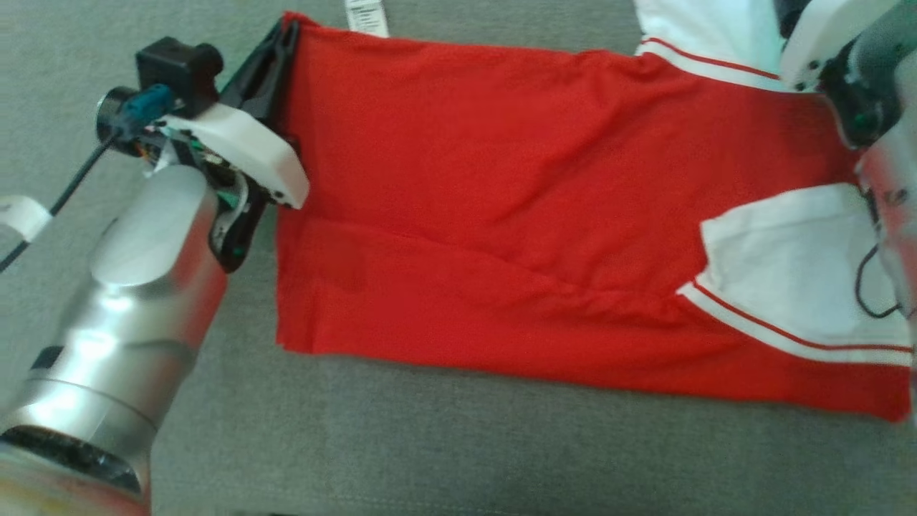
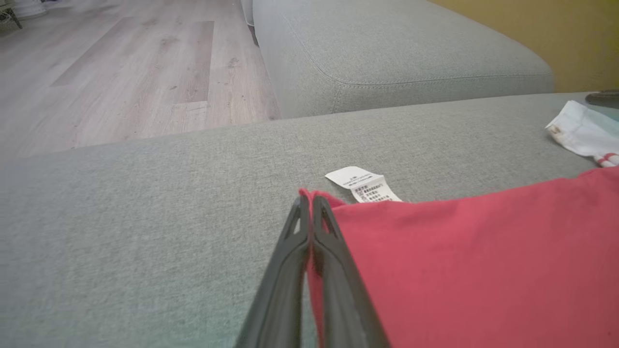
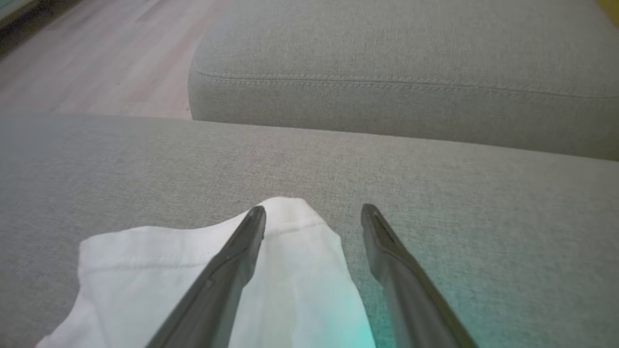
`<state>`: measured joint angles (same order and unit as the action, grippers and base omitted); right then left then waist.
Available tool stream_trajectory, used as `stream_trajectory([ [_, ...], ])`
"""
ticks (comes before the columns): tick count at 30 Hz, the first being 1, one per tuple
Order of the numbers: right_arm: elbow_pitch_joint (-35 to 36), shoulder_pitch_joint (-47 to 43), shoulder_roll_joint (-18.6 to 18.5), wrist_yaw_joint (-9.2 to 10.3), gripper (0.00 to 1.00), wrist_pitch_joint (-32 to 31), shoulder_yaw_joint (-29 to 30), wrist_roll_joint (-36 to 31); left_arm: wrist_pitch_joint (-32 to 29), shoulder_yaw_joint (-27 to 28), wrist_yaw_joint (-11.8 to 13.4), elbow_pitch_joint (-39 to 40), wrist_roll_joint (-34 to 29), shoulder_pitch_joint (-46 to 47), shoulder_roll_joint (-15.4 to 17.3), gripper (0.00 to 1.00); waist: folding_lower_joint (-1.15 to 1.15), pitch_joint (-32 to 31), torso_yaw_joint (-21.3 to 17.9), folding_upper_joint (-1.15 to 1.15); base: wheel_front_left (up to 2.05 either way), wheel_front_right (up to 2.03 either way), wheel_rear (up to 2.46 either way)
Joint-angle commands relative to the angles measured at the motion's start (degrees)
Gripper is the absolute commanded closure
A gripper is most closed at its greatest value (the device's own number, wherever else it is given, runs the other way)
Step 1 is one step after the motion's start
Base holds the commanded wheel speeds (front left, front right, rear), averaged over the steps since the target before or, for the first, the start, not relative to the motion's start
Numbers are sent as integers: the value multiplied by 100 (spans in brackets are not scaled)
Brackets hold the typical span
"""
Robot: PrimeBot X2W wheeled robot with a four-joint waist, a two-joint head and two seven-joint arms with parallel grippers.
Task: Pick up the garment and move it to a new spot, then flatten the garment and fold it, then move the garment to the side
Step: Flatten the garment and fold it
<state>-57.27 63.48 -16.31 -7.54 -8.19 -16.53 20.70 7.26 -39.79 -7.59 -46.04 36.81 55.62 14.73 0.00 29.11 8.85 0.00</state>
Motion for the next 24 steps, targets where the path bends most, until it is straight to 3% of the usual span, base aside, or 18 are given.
stream_trajectory([
  [1,63,145,-12,5,0,-50,-2,-58,68,99,10,117,47,259,196,100,0,56,119,0,0,0,0],
  [5,-397,307,18,5,0,-217,70,-221,189,-101,10,94,148,309,106,100,0,87,234,0,0,0,0],
  [6,-491,333,30,5,7,-248,82,-244,217,-146,10,85,180,318,96,100,0,90,250,0,0,0,0],
  [7,-568,354,45,5,59,-264,89,-259,243,-188,10,76,220,326,88,100,0,91,262,0,0,0,0],
  [8,-629,376,67,5,100,-267,108,-251,268,-226,10,62,261,338,90,100,0,94,266,0,0,0,0],
  [11,-667,475,52,5,100,60,188,-289,391,-267,10,-3,371,377,135,100,0,100,238,0,0,0,0],
  [19,-591,742,37,5,100,1841,558,-557,738,-36,128,-208,329,446,218,100,0,-34,34,0,0,0,0],
  [24,-519,643,237,5,100,2223,604,-452,770,273,250,-119,202,224,357,100,0,-235,-201,0,0,0,0],
])
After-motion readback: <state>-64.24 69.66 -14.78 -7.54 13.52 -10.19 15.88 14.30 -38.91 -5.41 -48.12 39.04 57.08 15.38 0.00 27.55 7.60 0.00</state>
